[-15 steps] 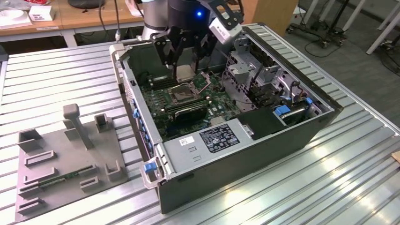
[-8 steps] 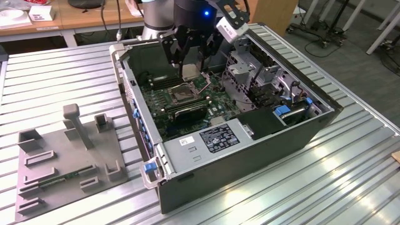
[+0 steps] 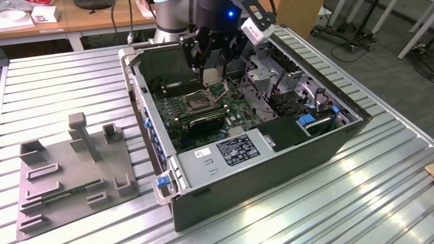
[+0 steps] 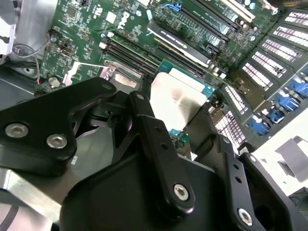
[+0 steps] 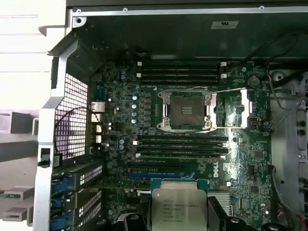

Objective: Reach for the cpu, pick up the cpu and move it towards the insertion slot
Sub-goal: 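Pick up the cpu and move it towards the insertion slot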

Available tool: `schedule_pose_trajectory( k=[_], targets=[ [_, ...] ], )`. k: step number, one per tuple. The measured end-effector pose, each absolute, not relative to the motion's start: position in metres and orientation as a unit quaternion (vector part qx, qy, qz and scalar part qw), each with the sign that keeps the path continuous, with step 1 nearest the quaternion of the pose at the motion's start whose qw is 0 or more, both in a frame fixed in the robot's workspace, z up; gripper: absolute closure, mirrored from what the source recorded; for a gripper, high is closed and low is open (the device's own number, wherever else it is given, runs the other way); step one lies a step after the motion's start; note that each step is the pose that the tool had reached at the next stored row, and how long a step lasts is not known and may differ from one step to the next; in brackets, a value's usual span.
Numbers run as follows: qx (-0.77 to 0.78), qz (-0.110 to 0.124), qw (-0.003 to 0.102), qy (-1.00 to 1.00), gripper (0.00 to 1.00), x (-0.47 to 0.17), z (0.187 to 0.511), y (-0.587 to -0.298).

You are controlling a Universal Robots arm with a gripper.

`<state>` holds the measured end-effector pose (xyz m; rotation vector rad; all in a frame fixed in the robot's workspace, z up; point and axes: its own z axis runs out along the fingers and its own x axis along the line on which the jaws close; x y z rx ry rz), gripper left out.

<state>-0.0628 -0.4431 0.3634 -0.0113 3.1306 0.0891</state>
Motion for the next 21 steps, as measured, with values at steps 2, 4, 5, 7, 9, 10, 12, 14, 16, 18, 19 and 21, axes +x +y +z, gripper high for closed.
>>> schedule_pose_trajectory(
  k=[2,4,5,7,9,10,12,14,16,18,19,21],
  targets=[
    [-0.004,0.028,0.005,1.0,0.46,-0.063,0.363,-0.443],
    [-0.004,0.028,0.005,1.0,0.46,-0.063,0.363,-0.443],
    [-0.004,0.028,0.005,1.0,0.46,-0.062,0.363,-0.443],
    [-0.004,0.028,0.005,1.0,0.46,-0.062,0.363,-0.443],
    [-0.004,0.028,0.005,1.0,0.46,-0.062,0.363,-0.443],
    [-0.004,0.028,0.005,1.0,0.46,-0.062,0.363,-0.443],
    [-0.004,0.028,0.005,1.0,0.46,-0.062,0.363,-0.443],
    [-0.004,0.028,0.005,1.0,0.46,-0.062,0.363,-0.442],
    [-0.004,0.028,0.005,1.0,0.46,-0.062,0.363,-0.44],
    [-0.004,0.028,0.005,1.0,0.46,-0.062,0.363,-0.437],
    [-0.004,0.029,0.005,1.0,0.46,-0.062,0.363,-0.436],
    [-0.004,0.029,0.005,1.0,0.46,-0.062,0.362,-0.432]
  ],
)
